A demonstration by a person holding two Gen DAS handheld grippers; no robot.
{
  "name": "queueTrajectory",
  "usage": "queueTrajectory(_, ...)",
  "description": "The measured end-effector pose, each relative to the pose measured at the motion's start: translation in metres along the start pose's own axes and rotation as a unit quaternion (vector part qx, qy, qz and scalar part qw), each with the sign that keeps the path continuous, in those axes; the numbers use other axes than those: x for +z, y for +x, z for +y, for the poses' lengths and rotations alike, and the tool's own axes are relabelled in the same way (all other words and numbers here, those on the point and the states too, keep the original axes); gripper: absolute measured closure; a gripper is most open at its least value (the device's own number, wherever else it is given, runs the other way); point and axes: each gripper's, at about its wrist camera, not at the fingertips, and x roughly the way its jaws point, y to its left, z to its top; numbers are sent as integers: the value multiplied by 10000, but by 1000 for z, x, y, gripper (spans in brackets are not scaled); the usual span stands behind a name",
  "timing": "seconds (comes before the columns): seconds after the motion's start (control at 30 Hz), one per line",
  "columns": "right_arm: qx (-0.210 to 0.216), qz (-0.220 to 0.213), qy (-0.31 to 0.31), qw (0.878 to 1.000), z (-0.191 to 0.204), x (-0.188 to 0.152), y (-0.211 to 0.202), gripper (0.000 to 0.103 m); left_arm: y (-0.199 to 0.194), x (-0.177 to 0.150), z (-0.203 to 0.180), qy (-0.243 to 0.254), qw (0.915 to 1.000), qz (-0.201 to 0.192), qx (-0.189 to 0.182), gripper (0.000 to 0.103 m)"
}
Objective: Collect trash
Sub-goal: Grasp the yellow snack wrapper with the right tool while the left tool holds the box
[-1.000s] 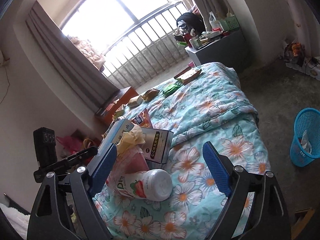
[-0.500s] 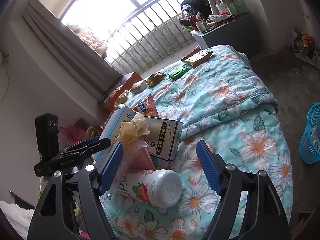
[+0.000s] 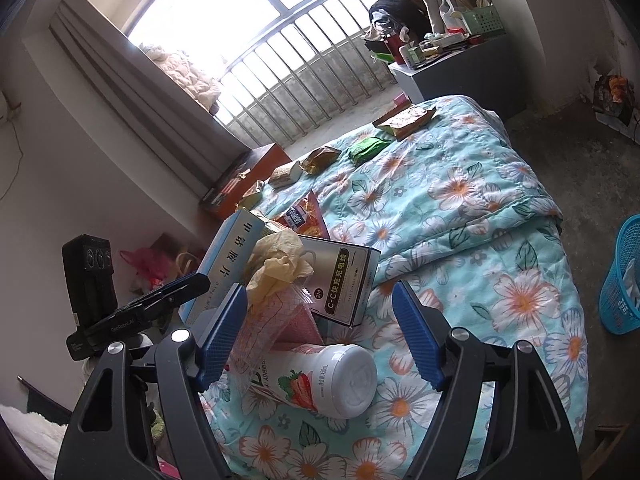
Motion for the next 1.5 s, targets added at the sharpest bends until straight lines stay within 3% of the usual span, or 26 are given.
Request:
queueTrajectory(0.13, 140, 2, -123, 9998, 11, 14, 3, 30, -28, 0, 13, -237, 9985, -477, -159, 35)
queueTrajectory(0.27, 403, 166, -309, 9986, 27, 42, 17, 31, -56, -3, 29, -432, 9948, -923, -91, 35)
queueTrajectory(0.53, 976, 1466, -499, 9831, 59, 99, 105, 32, -90, -17, 69, -853, 9867, -1376, 121, 35)
queueTrajectory(0.77, 659, 2492, -1139, 9595, 91, 112, 197, 32, -96, -28, 94, -1031, 9836, -1460, 233, 35)
queueTrajectory(1.03, 211, 3336, -1884, 9235, 112, 93, 270, 32, -91, -39, 113, -1184, 9827, -1393, 309, 35)
queueTrajectory(1.13, 138, 3436, -2018, 9171, 115, 86, 278, 47, -90, -40, 117, -1182, 9825, -1400, 329, 35)
queueTrajectory(1.3, 79, 3309, -2158, 9186, 122, 84, 271, 69, -89, -39, 119, -1229, 9823, -1383, 300, 35)
queueTrajectory(1.5, -52, 2802, -2491, 9270, 136, 91, 250, 84, -90, -39, 118, -1213, 9818, -1430, 291, 35)
